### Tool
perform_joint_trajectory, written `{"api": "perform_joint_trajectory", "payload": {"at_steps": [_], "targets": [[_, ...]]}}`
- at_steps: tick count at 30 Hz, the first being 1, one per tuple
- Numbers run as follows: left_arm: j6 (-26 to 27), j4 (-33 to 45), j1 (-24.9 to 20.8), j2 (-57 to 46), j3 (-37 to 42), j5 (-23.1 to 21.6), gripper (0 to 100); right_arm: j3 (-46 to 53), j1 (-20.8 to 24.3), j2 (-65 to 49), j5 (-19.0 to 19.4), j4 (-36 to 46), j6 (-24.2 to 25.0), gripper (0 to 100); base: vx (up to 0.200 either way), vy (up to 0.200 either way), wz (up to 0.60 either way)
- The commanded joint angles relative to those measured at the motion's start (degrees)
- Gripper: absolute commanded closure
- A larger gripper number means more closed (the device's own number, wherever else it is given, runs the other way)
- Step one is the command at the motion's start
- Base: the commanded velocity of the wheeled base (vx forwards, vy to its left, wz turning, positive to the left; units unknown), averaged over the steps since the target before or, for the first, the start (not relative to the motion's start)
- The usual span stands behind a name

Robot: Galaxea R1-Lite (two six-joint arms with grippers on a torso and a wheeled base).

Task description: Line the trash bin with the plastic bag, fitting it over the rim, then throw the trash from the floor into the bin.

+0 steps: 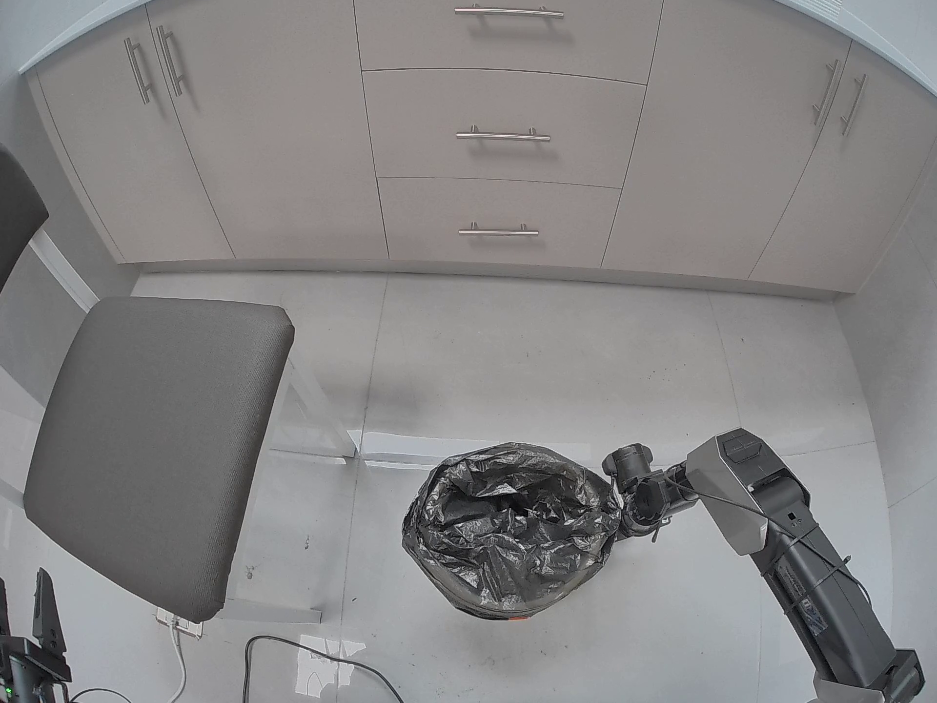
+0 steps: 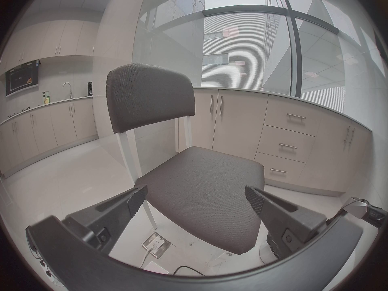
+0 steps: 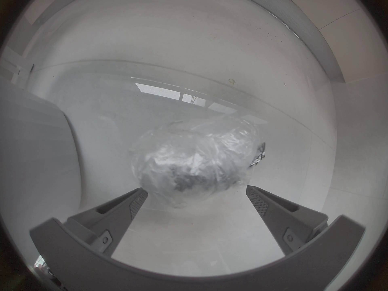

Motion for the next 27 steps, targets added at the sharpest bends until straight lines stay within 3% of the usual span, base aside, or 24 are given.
{"api": "perform_joint_trajectory", "payload": {"at_steps": [1, 11, 27], "targets": [[-0.1, -0.1, 0.0, -0.6, 0.6, 0.1, 0, 0.0, 0.1, -0.2, -0.1, -0.8, 1.6, 0, 0.000, 0.000, 0.00], [0.0, 0.0, 0.0, -0.6, 0.6, 0.1, 0, 0.0, 0.3, -0.8, -0.5, -5.5, 1.9, 0, 0.000, 0.000, 0.00], [0.0, 0.0, 0.0, -0.6, 0.6, 0.1, 0, 0.0, 0.4, -0.3, -0.7, -5.9, 1.4, 0, 0.000, 0.000, 0.00]]}}
